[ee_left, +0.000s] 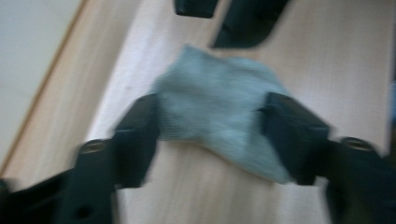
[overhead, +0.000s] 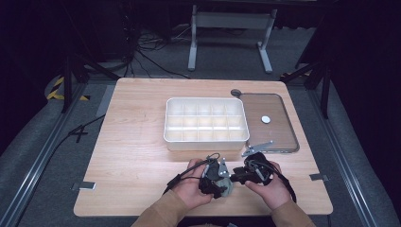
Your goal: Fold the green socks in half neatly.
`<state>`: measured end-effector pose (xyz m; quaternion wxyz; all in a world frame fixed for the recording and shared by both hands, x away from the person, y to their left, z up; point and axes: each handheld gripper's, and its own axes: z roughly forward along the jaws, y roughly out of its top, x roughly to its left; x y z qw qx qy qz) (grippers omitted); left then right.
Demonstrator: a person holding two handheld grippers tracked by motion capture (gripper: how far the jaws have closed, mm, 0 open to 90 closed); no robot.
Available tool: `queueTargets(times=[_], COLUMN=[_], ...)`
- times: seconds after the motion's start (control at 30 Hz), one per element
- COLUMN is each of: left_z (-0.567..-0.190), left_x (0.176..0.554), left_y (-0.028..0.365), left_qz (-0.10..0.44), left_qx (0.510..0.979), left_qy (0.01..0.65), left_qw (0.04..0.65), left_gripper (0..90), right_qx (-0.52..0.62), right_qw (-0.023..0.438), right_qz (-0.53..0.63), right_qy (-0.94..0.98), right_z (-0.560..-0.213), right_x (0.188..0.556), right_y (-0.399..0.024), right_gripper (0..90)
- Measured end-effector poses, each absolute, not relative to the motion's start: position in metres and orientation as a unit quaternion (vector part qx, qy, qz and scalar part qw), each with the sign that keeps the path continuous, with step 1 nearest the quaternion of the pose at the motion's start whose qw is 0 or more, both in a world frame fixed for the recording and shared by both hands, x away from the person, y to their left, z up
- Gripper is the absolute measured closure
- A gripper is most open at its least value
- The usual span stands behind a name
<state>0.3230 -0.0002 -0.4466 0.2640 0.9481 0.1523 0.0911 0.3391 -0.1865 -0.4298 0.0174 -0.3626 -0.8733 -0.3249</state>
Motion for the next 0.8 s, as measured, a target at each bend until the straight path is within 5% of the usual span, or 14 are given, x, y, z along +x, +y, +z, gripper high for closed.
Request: queueTargets(times=[0.53, 0.8], left_z=[-0.448, -0.448], left_x=[0.321, 0.321], left_y=[0.001, 0.003], left_qz=[0.109, 0.105], left_qx=[0.944, 0.943], left_qy=[0.163, 0.173], left_qw=[0.265, 0.264], left_gripper=[17.6, 18.3], right_qx=[-0.379, -0.380], right_qw=[0.058, 0.076], right_qz=[-0.314, -0.314], right_qy=[-0.868, -0.867], right_z=[-0.452, -0.459], right_x=[0.354, 0.357], right_y=[-0.163, -0.159], right_gripper=[43.8, 50.3])
